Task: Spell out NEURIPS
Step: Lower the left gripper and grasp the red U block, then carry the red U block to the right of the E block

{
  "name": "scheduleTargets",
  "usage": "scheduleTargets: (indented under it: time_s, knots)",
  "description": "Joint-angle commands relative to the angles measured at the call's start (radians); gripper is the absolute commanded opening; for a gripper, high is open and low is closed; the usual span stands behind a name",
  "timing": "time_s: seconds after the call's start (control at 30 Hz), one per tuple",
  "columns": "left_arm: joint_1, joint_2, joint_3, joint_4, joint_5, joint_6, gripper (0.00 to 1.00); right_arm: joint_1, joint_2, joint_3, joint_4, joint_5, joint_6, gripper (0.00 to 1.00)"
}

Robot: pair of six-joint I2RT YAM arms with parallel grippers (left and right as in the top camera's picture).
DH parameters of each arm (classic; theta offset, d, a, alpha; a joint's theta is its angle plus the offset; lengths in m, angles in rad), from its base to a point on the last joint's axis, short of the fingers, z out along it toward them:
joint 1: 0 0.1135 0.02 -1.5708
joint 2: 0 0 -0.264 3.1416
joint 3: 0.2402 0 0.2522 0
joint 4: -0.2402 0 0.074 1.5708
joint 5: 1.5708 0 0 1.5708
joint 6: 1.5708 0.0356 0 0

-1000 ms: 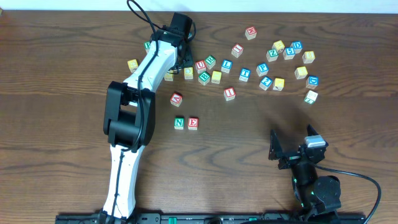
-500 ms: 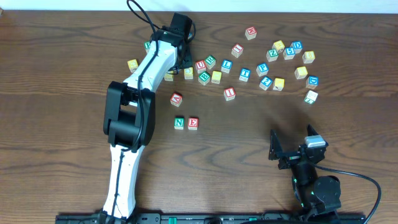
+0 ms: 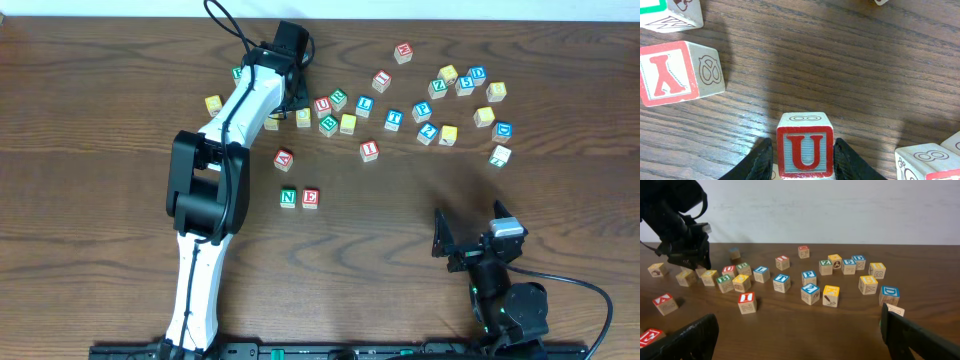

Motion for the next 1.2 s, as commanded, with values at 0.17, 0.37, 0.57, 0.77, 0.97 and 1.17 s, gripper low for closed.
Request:
scheduleTargets:
  time_s: [0.17, 0.37, 0.57, 0.77, 0.97, 1.17]
  knots:
    - [0.005, 0.031, 0.006, -0.005, -0.025, -0.005, 0.38, -0.008, 0.0, -0.001, -0.004, -0.002, -0.013, 0.99]
    - [0.005, 0.031, 0.006, 0.0, -0.025, -0.005, 0.38, -0.008, 0.0, -0.001, -0.004, -0.002, -0.013, 0.99]
    - [0.005, 0.031, 0.006, 0.003, -0.025, 0.001, 0.29, -0.008, 0.0, -0.001, -0.004, -0.002, -0.013, 0.99]
    - [0.005, 0.03, 0.006, 0.011, -0.025, 0.037, 0.25, -0.008, 0.0, -0.001, -0.004, -0.002, -0.013, 0.99]
    - [0.005, -0.011, 0.008, 0.01, -0.025, 0.064, 0.25, -0.008, 0.0, -0.001, -0.004, -0.002, -0.013, 0.99]
    - [0.005, -0.211, 0.008, -0.018, -0.024, 0.124, 0.25, -0.008, 0.0, -0.001, -0.004, -0.002, -0.013, 0.99]
